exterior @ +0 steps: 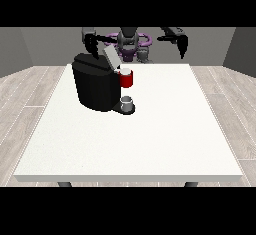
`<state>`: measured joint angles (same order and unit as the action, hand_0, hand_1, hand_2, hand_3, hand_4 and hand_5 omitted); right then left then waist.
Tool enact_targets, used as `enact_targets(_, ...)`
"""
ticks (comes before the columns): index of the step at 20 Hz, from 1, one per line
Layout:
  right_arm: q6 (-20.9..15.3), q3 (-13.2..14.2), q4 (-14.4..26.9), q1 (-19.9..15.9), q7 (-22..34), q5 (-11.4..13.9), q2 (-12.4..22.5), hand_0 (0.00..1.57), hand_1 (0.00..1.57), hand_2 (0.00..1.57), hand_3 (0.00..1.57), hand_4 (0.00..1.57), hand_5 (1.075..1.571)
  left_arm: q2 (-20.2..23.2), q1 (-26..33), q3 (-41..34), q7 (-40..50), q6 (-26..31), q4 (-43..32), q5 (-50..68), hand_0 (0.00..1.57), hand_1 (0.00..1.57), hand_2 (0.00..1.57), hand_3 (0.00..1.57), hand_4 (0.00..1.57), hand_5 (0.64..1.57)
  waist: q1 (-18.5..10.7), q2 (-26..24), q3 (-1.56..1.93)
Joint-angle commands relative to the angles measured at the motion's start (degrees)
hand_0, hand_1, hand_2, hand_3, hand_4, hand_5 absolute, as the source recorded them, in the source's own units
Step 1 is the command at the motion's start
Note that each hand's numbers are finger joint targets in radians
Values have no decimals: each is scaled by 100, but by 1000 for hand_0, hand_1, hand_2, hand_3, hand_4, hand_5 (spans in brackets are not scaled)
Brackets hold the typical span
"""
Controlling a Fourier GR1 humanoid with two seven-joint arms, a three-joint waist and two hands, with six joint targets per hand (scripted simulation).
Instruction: Insert the coffee pod into the coffee machine and close the lid
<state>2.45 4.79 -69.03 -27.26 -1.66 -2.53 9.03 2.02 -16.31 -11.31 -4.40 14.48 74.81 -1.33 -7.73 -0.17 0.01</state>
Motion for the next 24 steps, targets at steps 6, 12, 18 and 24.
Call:
enact_targets(6,101,30,541,-684,-96,138,32,0,0,0,0,0,1571,310,16,-149,37,-81,321,353,0,0,0,0,0,1571,103,323,-1)
enact_targets(12,272,204,911,-1046,-265,172,314,0,0,0,0,40,1571,597,-167,-180,185,4,446,428,0,0,0,0,0,1571,15,598,0)
enact_targets(18,115,-6,1077,-974,-190,299,-83,0,0,0,0,0,1571,195,363,282,196,-267,681,238,0,0,0,0,0,1571,-19,244,-1)
enact_targets(24,41,-64,1057,-1323,-145,433,-123,0,0,0,0,0,1571,557,158,-15,-148,-195,228,323,0,0,0,0,0,1571,56,483,-1)
